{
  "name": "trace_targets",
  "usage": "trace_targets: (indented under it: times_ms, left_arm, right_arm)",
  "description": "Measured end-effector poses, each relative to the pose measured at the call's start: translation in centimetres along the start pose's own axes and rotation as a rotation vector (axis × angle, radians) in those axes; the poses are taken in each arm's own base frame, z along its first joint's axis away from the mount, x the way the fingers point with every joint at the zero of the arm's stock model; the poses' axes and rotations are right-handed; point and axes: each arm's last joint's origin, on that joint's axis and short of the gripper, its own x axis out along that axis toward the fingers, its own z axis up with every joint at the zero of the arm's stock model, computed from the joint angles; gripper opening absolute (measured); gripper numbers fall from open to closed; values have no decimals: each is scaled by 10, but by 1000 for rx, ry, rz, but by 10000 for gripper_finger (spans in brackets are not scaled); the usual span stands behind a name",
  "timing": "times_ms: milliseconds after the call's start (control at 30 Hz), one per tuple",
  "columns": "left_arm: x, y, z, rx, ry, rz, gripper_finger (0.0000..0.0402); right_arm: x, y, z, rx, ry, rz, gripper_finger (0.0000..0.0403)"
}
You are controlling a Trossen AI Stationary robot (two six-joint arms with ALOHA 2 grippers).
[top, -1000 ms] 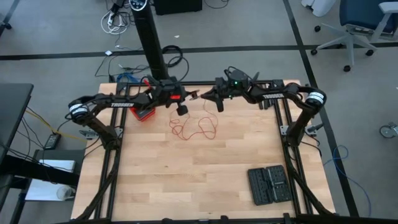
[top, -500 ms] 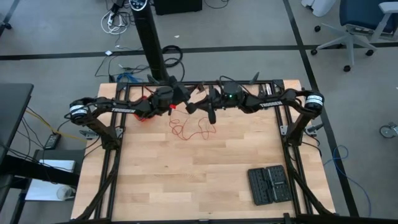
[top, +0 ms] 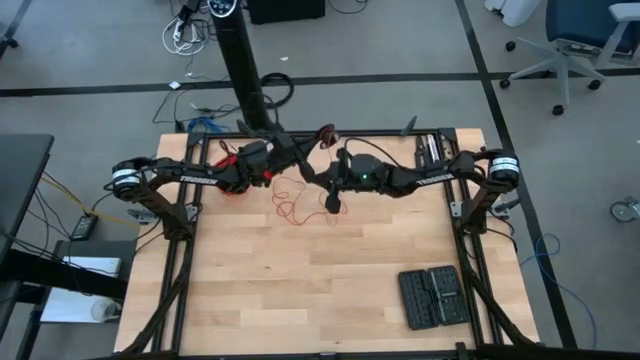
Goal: Coil cords
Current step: Coil the wire to the spool
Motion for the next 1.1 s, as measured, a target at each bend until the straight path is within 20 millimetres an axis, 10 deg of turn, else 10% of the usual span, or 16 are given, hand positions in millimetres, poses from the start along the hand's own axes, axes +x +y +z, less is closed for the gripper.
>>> trace_targets:
  times_ms: [733, 1100]
  left_arm:
    - [-31, 15, -20, 67, -169, 5, 0]
    - [-37, 21, -27, 82, -171, -8, 0]
  right_arm:
    - [-4, 9, -24, -96, 255, -63, 34]
    - [-5, 9, -21, -197, 378, -34, 139]
